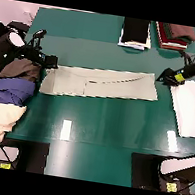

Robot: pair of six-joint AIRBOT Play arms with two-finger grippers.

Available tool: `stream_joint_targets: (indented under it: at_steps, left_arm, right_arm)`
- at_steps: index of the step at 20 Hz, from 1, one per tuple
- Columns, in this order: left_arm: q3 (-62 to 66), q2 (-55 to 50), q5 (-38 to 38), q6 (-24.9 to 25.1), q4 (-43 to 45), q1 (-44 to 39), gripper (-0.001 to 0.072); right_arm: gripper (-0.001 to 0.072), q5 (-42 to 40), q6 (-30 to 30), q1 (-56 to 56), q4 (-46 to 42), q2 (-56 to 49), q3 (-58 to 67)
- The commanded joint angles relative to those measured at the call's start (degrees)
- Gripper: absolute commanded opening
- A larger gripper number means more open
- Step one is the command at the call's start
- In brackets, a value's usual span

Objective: Fold the shirts.

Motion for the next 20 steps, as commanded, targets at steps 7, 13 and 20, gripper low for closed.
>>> stream_joint_targets:
  at_steps: [7, 13, 20]
  left_arm:
    - [0.02, -0.81, 3.67, -0.24, -3.17, -8.15, 0.0027]
    - [0.61, -4.96, 12.74, -4.61, -4.81, -15.34, 0.0026]
    - [16.92, -18.93, 10.54, -4.55, -5.03, -24.33, 0.0025]
  right_arm:
    - [0.0429, -2.43, -4.26, -1.60, 14.21, -7.50, -6.45]
    - [0.0018, -2.80, -6.91, 3.15, 14.19, -4.24, 0.13]
    - [0.0018, -1.90, -0.87, 12.57, 14.36, 5.53, 16.31]
